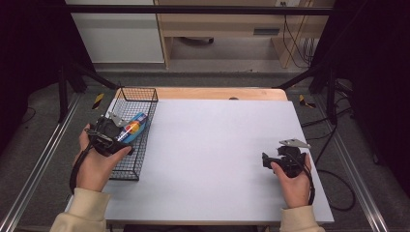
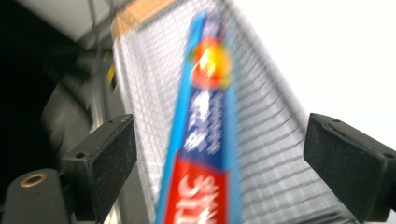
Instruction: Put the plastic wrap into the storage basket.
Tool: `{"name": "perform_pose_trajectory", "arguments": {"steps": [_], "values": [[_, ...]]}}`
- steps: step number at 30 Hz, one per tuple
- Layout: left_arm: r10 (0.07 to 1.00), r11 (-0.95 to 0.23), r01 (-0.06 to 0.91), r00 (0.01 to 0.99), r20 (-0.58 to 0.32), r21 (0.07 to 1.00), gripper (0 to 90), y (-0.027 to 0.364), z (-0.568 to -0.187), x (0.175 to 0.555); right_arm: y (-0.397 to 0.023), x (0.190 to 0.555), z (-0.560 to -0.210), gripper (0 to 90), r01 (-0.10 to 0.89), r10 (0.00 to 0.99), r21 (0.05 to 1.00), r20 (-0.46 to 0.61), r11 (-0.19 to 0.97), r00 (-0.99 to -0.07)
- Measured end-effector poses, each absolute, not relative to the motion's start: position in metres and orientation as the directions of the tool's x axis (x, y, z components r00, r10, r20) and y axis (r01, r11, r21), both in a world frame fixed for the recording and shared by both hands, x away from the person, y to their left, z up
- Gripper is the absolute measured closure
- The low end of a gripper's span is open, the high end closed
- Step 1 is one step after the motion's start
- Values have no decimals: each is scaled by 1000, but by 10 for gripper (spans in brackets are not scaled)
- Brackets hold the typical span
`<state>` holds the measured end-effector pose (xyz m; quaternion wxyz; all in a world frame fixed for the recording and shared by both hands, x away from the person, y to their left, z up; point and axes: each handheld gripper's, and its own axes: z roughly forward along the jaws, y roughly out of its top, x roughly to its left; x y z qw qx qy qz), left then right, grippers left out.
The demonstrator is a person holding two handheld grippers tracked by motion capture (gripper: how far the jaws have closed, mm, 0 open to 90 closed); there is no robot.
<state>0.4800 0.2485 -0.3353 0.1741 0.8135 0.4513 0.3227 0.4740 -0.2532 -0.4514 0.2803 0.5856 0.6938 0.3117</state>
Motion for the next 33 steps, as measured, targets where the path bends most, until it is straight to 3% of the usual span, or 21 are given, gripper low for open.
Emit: {"name": "perform_pose_trajectory", "arguments": {"steps": [5, 12, 18, 33], "values": [[818, -538, 511, 509, 269, 670, 80, 231, -329, 473, -252, 470, -446, 51, 607, 988, 787, -15, 108, -156], [763, -540, 434, 613, 203, 721, 67, 208, -335, 479, -250, 466, -444, 45, 571, 985, 811, -37, 130, -171], [697, -595, 366, 678, 232, 716, 46, 178, -344, 484, -247, 463, -444, 43, 563, 981, 812, -57, 152, -183], [573, -646, 278, 792, 211, 711, 45, 135, -388, 485, -256, 456, -444, 40, 561, 982, 815, -54, 148, -181]]}}
